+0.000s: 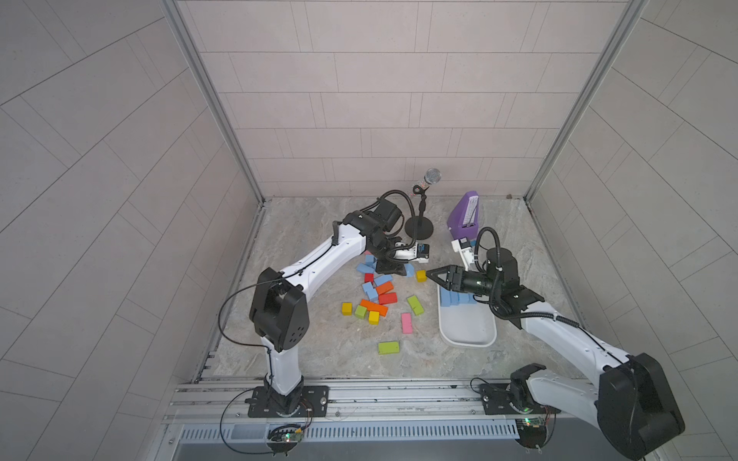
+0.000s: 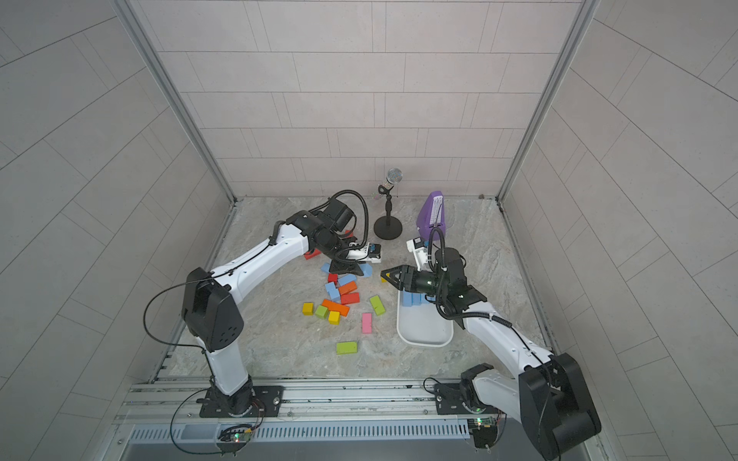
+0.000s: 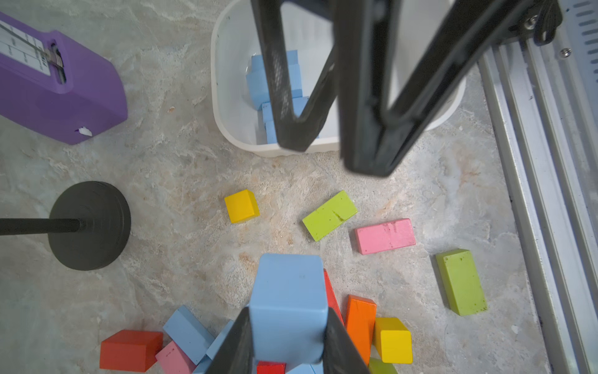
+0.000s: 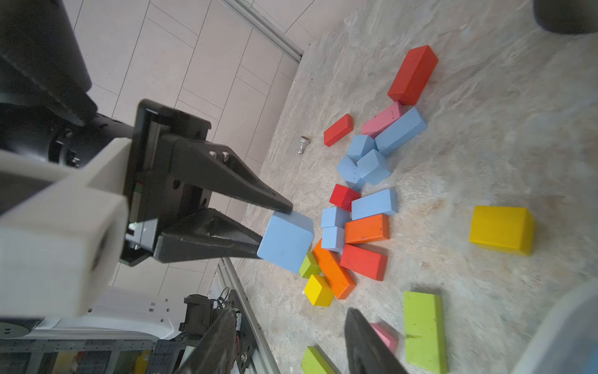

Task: Pick out the blue building blocks
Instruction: Place the building block in the storage box.

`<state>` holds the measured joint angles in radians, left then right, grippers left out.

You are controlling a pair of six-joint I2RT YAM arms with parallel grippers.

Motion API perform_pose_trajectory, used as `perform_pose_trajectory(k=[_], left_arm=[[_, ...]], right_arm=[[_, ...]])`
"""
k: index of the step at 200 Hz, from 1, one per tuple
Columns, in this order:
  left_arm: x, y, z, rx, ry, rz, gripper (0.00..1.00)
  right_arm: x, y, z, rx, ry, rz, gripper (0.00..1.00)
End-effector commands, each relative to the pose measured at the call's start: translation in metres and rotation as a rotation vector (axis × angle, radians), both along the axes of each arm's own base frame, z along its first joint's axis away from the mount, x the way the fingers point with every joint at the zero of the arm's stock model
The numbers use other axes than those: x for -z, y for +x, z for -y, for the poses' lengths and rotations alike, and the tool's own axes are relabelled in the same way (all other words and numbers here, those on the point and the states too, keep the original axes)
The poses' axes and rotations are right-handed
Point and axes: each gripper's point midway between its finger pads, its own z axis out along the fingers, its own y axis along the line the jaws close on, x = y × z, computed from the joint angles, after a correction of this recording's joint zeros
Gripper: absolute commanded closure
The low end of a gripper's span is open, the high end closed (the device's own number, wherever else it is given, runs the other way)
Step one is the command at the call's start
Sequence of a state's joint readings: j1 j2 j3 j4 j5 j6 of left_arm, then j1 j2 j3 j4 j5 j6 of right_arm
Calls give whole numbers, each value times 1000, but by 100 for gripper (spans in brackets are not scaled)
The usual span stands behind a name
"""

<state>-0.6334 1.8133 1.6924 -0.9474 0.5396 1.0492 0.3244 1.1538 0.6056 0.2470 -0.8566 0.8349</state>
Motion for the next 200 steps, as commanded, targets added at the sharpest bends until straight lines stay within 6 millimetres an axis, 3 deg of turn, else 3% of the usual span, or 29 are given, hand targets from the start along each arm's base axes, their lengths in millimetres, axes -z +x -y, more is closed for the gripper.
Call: perform_pose_trajectory(k=[1,31,84,148,200], left_arm=[[-16,-16,2,55,-46,7,76],[-23,-22,1,66,-67,8,76],[-20,-26,-1,70,-63,21,76],[-20,-20,4,20,-85,26,76],[-22,-21,4,11,-101,21,76]], right_arm=[[-24,13,-10,13,77,-3,43],[-27,22,-19,8,146,-36,43],[-34,20,-40,-35,174,-51,43],[-11,12,-46,-23,43,-80,44],[-9,17,-50,-24,54,-99,52]])
